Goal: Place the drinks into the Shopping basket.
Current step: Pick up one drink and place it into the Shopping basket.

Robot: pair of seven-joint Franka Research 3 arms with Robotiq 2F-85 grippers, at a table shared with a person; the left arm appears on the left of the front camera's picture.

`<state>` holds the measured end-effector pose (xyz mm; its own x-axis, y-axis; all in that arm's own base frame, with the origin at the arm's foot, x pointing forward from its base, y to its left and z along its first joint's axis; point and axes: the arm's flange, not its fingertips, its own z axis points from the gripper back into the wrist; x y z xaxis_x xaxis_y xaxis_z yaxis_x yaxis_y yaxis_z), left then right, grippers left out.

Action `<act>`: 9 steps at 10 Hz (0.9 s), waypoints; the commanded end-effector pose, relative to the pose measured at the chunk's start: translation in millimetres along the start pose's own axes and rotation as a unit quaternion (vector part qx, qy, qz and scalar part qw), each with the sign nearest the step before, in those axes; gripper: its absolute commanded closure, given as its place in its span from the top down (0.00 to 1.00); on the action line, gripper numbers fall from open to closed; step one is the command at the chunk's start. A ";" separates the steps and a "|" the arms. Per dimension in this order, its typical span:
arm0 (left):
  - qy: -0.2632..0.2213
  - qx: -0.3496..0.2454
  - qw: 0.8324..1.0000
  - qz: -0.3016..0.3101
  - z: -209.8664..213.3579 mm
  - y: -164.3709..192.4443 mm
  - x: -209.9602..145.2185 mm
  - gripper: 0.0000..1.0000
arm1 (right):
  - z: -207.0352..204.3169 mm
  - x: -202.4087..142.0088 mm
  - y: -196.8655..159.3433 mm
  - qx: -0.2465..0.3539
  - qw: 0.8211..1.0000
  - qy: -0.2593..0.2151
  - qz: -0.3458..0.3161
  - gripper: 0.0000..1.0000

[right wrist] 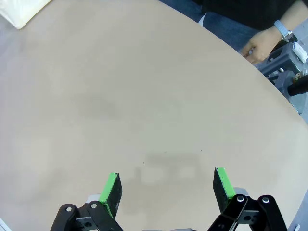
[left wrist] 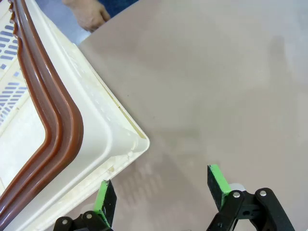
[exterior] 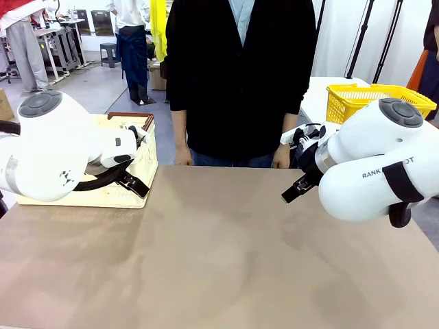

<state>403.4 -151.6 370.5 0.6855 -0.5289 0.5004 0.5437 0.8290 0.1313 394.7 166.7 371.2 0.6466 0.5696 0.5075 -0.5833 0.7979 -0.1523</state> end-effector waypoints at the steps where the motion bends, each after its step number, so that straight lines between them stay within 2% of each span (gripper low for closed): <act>1: 0.000 0.000 1.000 0.000 0.1 0.0 0.0 1.00 | 0.0 0.0 0.0 0.000 1.000 0.000 0.000 1.00; 7: 0.000 0.000 1.000 0.000 0.0 0.0 0.0 1.00 | 0.0 0.0 0.0 0.000 1.000 0.000 0.000 1.00; 8: 0.107 -0.090 0.990 -0.005 8.1 -4.4 -6.3 1.00 | 6.1 -2.3 4.0 0.072 0.995 0.054 -0.033 1.00; 9: 0.153 -0.157 0.976 0.013 20.7 -12.9 -4.0 1.00 | 18.6 -4.9 6.1 0.126 0.984 0.097 -0.080 1.00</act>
<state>382.2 -170.1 359.2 0.7531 -0.5609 0.3439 0.6066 0.7944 -0.0325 380.1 177.8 361.2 0.7426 0.5282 0.4118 -0.5774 0.8164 -0.0061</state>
